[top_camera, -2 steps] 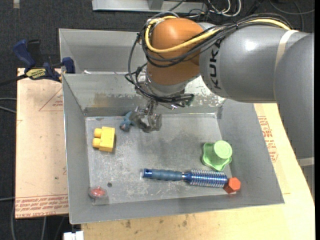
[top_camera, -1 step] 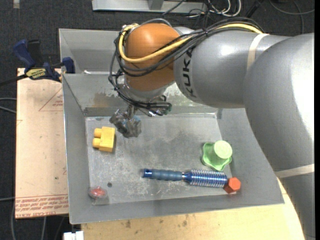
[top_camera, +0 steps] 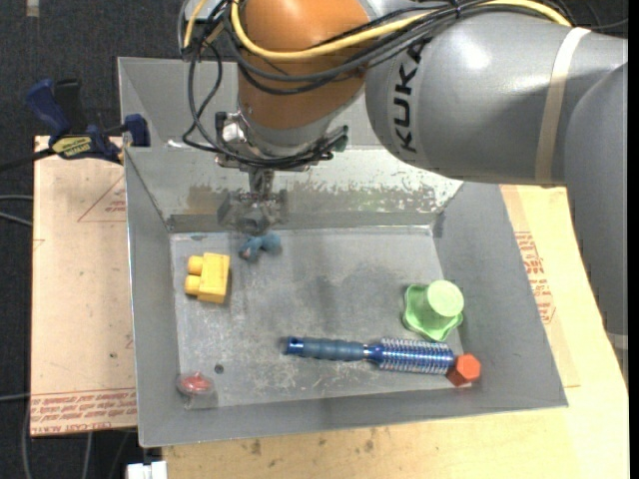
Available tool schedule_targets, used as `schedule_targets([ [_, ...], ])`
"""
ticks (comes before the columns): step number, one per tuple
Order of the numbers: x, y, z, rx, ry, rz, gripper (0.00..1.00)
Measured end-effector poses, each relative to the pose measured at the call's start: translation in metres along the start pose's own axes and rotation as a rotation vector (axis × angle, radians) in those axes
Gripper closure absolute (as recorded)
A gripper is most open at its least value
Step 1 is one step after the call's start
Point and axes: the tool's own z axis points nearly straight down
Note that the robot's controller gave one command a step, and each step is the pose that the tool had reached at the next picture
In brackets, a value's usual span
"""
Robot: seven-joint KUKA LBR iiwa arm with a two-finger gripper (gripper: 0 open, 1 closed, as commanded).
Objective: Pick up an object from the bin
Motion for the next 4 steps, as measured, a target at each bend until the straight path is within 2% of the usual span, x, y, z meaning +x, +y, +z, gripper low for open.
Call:
schedule_targets([
  [1, -0.012, 0.003, 0.099, -0.015, 0.005, 0.041, 1.00],
  [2, -0.011, 0.001, 0.094, -0.008, 0.003, 0.046, 0.00],
  [3, -0.018, -0.006, 0.151, -0.009, 0.002, -0.210, 0.00],
  [4, -0.019, -0.008, 0.146, -0.003, -0.002, -0.208, 1.00],
])
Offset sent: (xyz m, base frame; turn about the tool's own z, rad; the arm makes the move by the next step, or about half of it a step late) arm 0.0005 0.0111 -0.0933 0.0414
